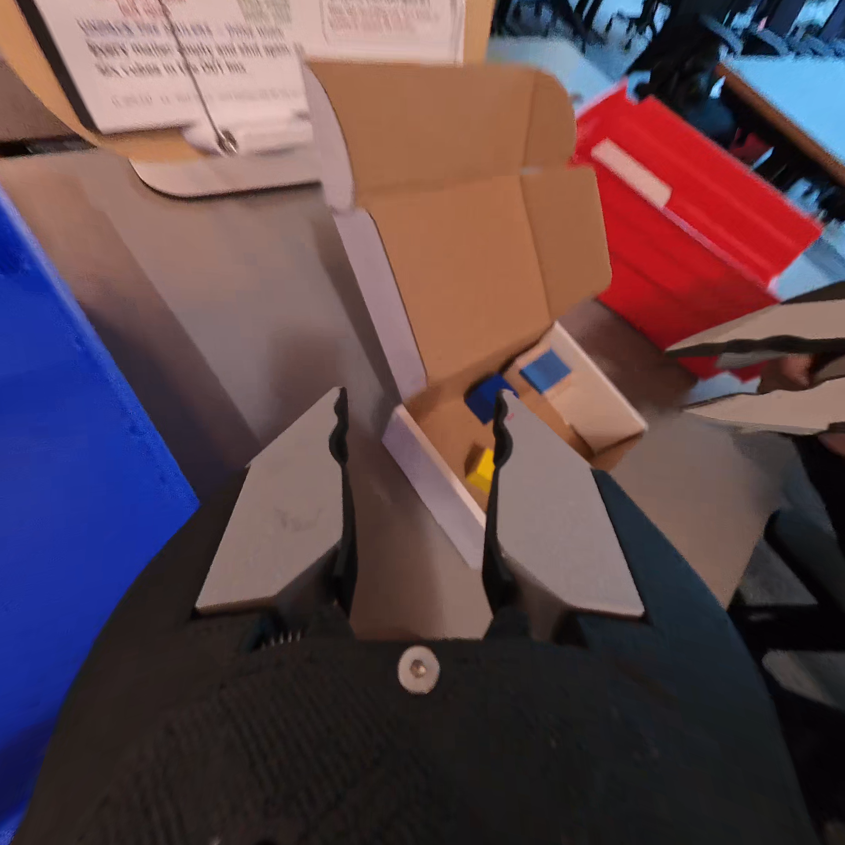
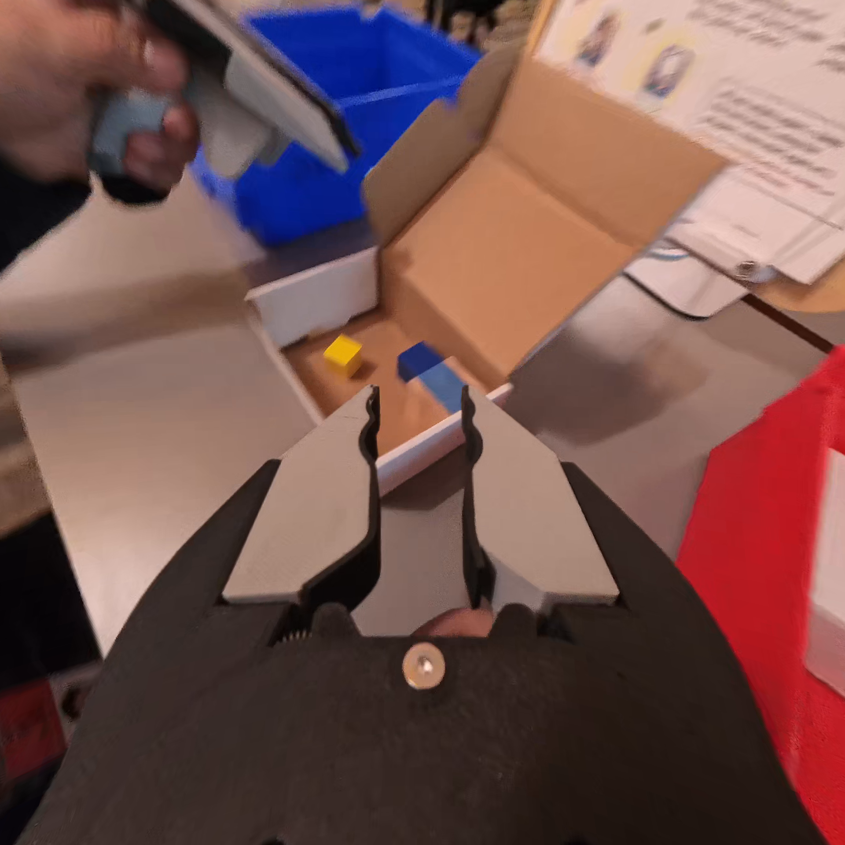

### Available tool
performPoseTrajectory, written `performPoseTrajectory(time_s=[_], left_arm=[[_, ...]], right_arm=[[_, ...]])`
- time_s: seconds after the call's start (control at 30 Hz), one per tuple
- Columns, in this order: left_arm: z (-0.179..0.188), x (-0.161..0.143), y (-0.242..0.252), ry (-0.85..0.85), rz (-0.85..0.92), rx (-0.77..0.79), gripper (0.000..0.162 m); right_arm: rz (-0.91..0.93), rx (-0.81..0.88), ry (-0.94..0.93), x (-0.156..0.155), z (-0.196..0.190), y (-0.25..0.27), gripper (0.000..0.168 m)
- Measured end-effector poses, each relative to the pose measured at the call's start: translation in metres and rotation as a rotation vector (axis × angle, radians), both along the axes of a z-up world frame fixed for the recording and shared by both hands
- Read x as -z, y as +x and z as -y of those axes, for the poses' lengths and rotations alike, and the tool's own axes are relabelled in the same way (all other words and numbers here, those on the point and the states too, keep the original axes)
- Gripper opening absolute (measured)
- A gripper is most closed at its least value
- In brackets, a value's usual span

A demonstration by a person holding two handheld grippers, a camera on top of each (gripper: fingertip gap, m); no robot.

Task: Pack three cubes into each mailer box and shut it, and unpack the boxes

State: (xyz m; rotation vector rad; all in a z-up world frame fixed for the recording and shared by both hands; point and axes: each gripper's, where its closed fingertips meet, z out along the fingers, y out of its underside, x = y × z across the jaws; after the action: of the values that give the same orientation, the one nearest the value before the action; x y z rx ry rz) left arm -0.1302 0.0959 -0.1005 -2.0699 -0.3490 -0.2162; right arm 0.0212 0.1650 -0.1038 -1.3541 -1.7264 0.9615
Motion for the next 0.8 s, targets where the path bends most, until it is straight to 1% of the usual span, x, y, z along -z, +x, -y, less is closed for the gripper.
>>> performPoseTrajectory(time_s=[0.1,0.17,0.23,0.33,0.4,0.47,0.57,0.7,0.73,0.8], left_arm=[[-0.015,-0.017,-0.023,0.068,0.088,-0.043,0.059],[-0.025,-0.021,-0.039,0.089,0.116,-0.082,0.055],[-0.033,-0.018,-0.053,0.068,0.107,-0.12,0.047],[-0.041,-0.013,-0.056,0.021,0.151,-0.127,0.048],[-0.041,-0.017,-0.049,-0.006,0.154,-0.106,0.043],[-0.04,-0.023,-0.047,-0.021,0.11,-0.101,0.047],[-0.043,-0.028,-0.044,-0.034,0.091,-0.087,0.048],[-0.047,-0.017,-0.036,-0.102,0.096,-0.057,0.045],[-0.047,-0.012,-0.033,-0.123,0.086,-0.041,0.041],[-0.048,-0.005,-0.027,-0.153,0.054,-0.015,0.026]], right_arm=[[-0.117,0.22,-0.116,-0.033,-0.051,-0.015,0.032],[-0.173,0.28,-0.24,-0.051,-0.071,-0.026,0.029],[-0.16,0.3,-0.346,-0.056,-0.084,-0.041,0.029],[-0.082,0.301,-0.41,-0.051,-0.095,-0.063,0.03],[-0.039,0.303,-0.384,-0.048,-0.101,-0.072,0.031],[-0.015,0.305,-0.348,-0.048,-0.104,-0.078,0.032],[0.044,0.304,-0.337,-0.042,-0.105,-0.082,0.032],[0.115,0.283,-0.321,-0.027,-0.098,-0.079,0.028],[0.13,0.276,-0.31,-0.023,-0.095,-0.078,0.026],[0.153,0.257,-0.292,-0.017,-0.09,-0.077,0.019]])
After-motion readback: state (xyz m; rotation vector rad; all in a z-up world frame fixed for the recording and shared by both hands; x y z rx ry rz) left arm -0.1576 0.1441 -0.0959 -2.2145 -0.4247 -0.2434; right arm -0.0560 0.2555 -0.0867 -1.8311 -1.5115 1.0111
